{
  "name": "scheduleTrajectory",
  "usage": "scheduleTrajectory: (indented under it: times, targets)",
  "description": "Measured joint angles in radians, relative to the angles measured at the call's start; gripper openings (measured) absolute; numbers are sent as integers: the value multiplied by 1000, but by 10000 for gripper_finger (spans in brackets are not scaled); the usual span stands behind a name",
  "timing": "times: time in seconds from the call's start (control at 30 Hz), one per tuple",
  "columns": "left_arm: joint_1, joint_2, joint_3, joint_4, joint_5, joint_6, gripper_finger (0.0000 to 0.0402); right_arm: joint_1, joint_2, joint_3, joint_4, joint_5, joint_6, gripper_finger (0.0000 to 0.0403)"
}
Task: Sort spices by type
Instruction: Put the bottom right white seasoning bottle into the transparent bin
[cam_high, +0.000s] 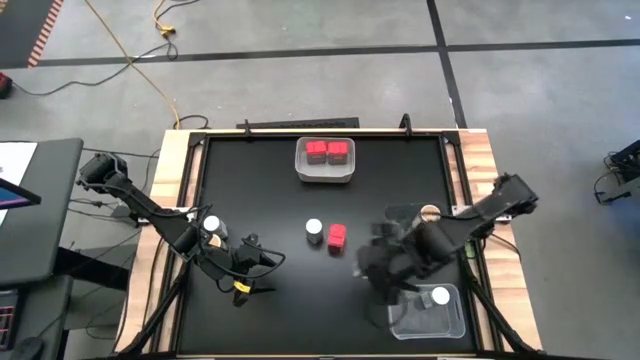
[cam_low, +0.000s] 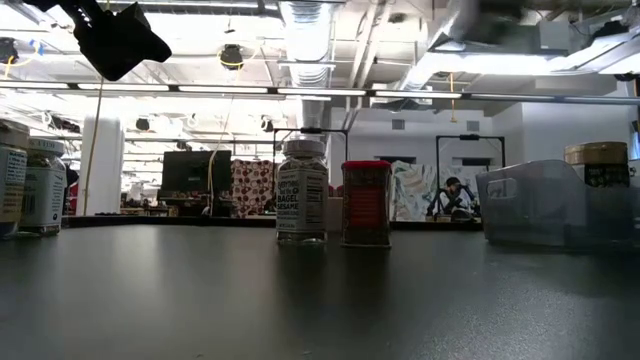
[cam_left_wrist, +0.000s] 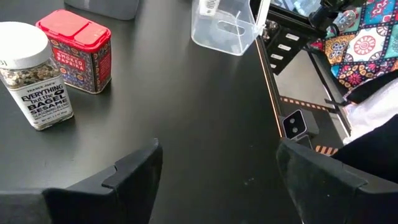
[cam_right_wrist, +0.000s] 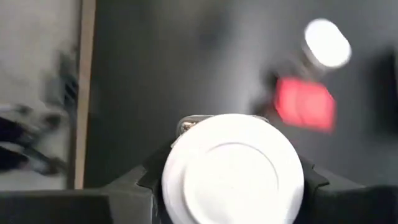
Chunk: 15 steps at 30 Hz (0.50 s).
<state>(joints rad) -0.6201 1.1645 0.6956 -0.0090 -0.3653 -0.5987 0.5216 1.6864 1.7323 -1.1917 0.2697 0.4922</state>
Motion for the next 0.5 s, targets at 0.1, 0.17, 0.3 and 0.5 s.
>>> scheduleTrajectory:
  times: [0.1, 0.17, 0.3, 0.5]
  targets:
    - [0, 0, 0, 0, -1, 0, 303, 66, -20, -2, -148, 46, 115, 216]
    - [0, 0, 0, 0, -8, 0, 303, 111, -28, -2, -221, 69, 184, 216]
    - [0, 0, 0, 0, -18, -7, 303, 204, -46, -17, -283, 113, 291, 216]
    - [0, 0, 0, 1, -31, -9, 303, 345, -200, -222, -231, 122, 500, 216]
